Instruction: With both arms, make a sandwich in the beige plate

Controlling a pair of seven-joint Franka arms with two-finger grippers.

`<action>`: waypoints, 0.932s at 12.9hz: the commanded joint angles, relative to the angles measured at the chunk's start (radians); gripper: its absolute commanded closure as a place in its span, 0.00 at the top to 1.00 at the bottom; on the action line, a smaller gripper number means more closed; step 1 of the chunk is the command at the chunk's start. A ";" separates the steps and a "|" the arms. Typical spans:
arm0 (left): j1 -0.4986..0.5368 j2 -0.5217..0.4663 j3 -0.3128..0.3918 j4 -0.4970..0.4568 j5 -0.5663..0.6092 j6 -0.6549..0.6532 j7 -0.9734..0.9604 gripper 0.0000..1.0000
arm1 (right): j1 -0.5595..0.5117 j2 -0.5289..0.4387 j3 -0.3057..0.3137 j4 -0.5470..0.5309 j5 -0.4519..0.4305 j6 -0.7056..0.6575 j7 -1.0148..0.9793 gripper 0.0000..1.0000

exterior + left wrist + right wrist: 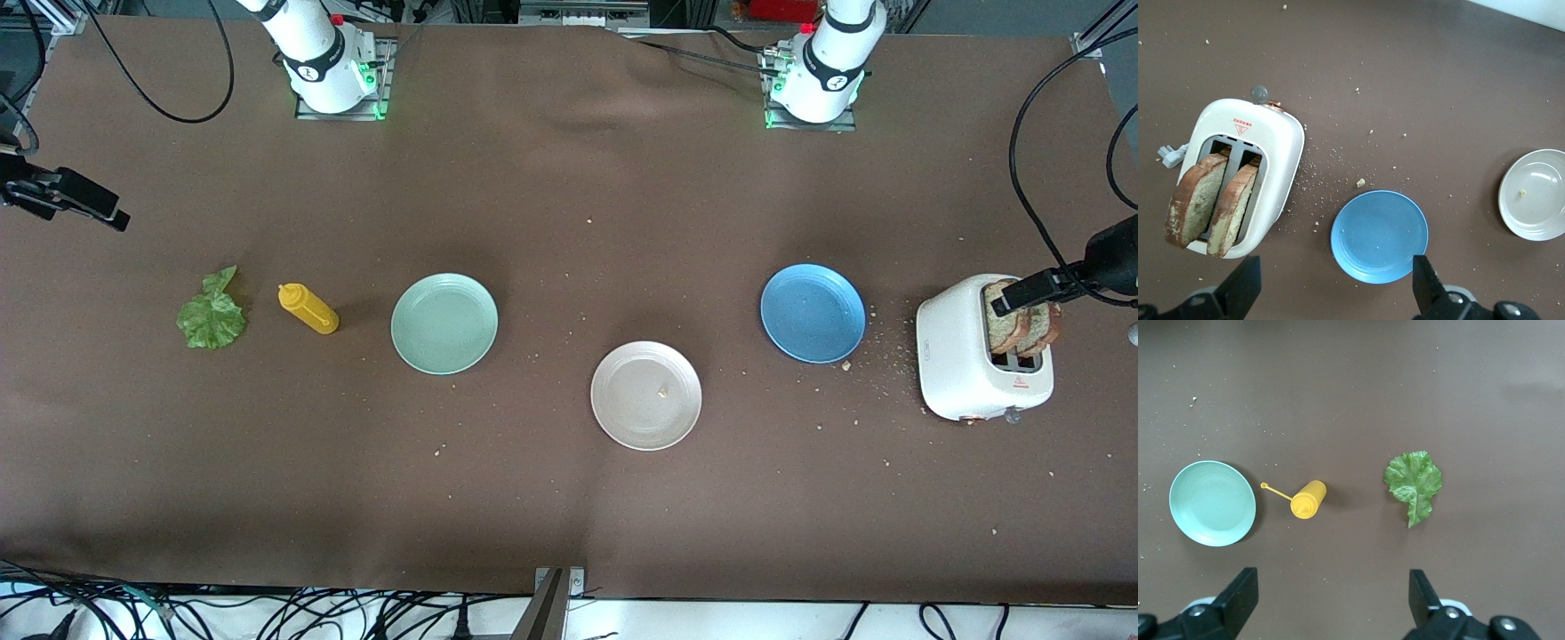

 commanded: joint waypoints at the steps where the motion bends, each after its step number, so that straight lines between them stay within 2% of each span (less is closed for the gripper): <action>1: -0.001 0.013 0.001 0.029 -0.020 -0.006 -0.005 1.00 | -0.014 -0.021 0.013 -0.025 -0.002 0.016 -0.001 1.00; 12: -0.012 0.012 -0.008 0.029 0.031 -0.006 -0.004 1.00 | -0.014 -0.019 0.012 -0.019 -0.001 0.017 0.014 1.00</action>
